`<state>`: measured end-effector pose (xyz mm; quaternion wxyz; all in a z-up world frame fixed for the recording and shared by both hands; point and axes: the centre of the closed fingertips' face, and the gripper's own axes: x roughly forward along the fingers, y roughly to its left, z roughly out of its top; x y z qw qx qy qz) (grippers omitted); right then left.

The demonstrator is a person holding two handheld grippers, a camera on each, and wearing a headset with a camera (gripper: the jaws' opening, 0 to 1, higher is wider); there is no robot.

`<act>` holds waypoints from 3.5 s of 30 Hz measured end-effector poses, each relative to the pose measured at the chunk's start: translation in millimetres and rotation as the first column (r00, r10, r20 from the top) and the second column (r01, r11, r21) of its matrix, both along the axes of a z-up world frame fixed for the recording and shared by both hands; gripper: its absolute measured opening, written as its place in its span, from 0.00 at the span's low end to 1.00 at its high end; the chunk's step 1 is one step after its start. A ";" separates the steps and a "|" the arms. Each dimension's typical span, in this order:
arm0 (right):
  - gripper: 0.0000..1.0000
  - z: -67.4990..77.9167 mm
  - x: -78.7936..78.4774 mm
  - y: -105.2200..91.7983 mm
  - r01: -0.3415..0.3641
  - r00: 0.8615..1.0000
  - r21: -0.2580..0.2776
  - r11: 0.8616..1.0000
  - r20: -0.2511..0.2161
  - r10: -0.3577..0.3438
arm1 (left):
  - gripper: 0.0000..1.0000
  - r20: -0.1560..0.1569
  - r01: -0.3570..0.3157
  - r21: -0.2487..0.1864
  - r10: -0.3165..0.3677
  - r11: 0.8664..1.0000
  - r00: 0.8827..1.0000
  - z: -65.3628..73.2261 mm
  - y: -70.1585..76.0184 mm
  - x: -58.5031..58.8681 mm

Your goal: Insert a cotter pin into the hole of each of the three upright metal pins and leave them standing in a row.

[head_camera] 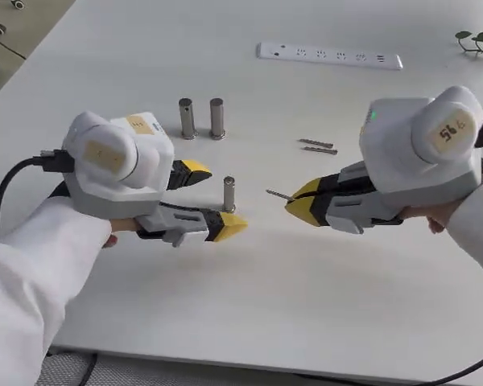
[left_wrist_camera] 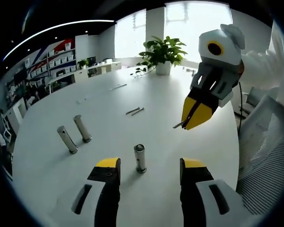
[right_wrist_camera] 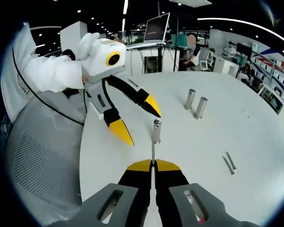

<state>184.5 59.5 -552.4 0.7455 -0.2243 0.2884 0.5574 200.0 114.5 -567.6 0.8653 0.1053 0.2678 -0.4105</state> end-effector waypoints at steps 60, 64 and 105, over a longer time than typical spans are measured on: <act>0.00 -20.8 14.0 34.3 0.029 0.999 -0.001 1.000 -0.042 -0.029 | 0.07 0.037 -0.168 0.023 0.167 0.986 0.985 -36.4 -1.8 19.5; 0.00 -19.6 13.9 36.3 0.021 0.999 -0.001 1.000 -0.034 -0.021 | 0.07 0.032 -0.166 0.027 0.165 0.986 0.986 -36.6 -2.7 18.6; 0.00 -22.6 22.9 54.3 -0.251 0.968 -0.115 0.961 -0.019 0.251 | 0.07 0.016 -0.137 0.030 0.136 0.990 0.991 -39.1 -5.5 19.8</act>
